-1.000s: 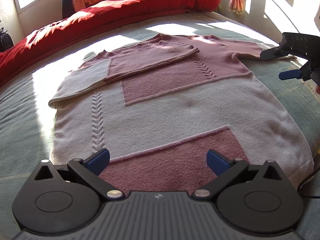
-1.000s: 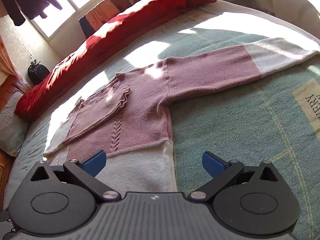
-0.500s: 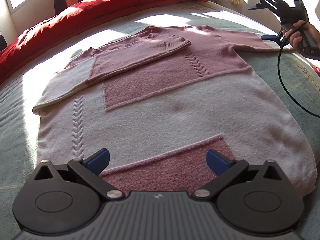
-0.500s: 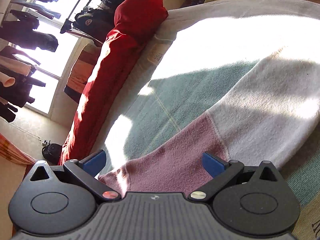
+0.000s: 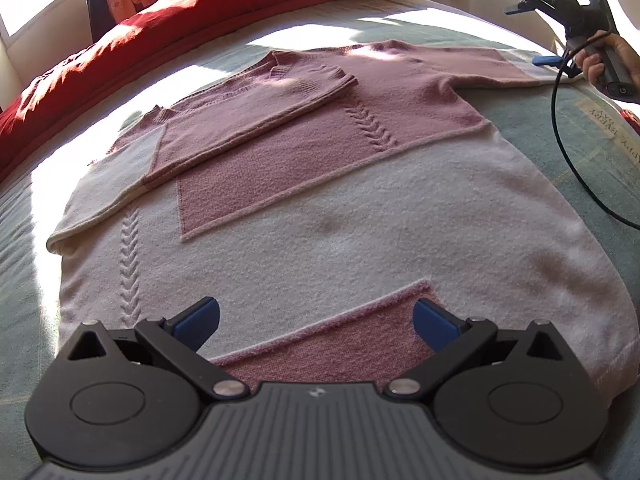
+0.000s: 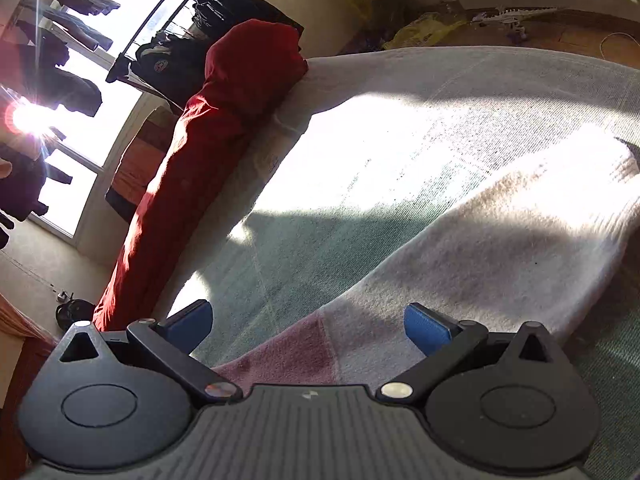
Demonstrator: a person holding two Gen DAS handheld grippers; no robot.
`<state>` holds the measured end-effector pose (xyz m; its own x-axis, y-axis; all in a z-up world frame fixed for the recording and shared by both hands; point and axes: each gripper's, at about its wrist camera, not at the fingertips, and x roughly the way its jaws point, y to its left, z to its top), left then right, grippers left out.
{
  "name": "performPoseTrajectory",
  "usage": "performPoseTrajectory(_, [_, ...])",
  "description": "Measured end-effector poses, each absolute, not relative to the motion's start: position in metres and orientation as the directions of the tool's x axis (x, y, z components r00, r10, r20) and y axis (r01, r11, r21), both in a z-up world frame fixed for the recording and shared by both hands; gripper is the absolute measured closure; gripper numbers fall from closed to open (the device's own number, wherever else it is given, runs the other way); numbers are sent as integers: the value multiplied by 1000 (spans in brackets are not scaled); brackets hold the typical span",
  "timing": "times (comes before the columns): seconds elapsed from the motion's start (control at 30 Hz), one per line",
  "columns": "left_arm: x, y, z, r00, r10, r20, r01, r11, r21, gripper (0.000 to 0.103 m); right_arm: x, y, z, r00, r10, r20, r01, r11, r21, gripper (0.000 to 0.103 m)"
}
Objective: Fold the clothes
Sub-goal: 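Lower the right gripper onto the white sleeve cuff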
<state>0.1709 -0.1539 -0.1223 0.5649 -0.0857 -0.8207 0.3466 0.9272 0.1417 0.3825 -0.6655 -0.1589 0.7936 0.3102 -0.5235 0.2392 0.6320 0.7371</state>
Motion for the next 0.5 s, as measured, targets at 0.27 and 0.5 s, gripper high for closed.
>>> performPoseTrajectory(0.27, [168, -161, -121, 570, -85, -818, 369, 915, 162, 1, 347, -739, -161, 827, 109, -551, 407, 559, 722, 0])
performPoseTrajectory(0.5, [168, -163, -117, 574, -94, -813, 367, 917, 153, 1, 317, -749, -160, 851, 106, -514, 419, 453, 787, 0])
